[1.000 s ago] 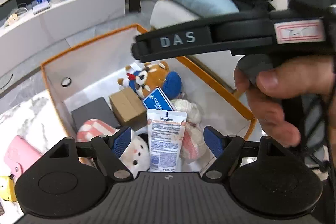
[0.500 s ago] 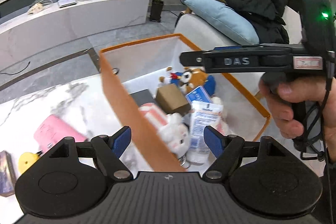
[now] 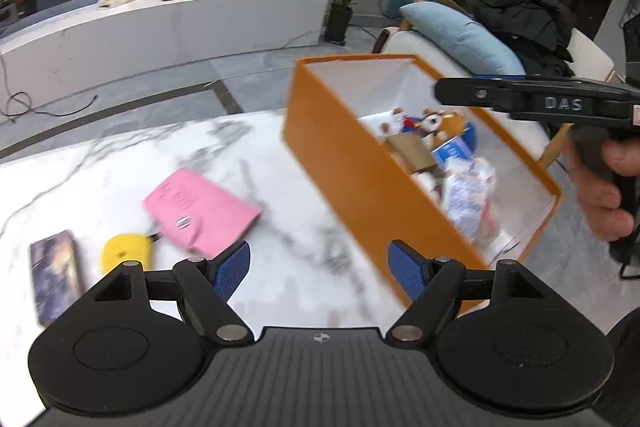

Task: Organize objects
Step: 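Grasp the crocheted orange with the left tool while the right tool moves toward the pink wallet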

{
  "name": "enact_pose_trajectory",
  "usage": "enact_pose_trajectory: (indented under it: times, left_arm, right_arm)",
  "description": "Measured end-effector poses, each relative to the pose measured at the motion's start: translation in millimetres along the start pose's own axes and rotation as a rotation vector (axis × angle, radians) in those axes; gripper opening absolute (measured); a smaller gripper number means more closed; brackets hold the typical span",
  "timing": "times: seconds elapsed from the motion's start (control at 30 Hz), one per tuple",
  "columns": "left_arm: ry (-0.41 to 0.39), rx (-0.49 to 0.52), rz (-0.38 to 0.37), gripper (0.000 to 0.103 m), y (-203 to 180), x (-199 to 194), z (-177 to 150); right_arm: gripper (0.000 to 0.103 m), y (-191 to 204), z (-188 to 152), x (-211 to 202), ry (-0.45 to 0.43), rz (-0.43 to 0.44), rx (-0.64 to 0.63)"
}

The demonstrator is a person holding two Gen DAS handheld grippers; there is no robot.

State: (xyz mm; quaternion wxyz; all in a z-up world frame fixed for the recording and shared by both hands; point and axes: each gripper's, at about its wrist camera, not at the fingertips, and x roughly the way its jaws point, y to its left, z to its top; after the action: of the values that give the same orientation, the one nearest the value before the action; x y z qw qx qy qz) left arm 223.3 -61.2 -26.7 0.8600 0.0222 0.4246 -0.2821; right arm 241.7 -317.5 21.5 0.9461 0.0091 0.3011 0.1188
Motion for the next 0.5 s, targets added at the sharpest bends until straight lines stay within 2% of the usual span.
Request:
enact_pose_trajectory:
  times: [0.23,0.37,0.5]
  left_arm:
    - [-0.008,0.043,0.033,0.090,34.9,-18.7,-30.1]
    - [0.014,0.047,0.070,0.090,51.8,-30.7,-43.3]
    - [0.069,0.091,0.032,0.090,62.5,-51.3,-64.4]
  right_arm:
    - [0.081,23.1,-9.0,2.3,0.003,-0.015,-0.025]
    - [0.081,36.1,-13.6,3.0,-0.013,-0.020,-0.018]
    - [0.081,55.1,-18.0,7.7,-0.012,0.002,-0.045]
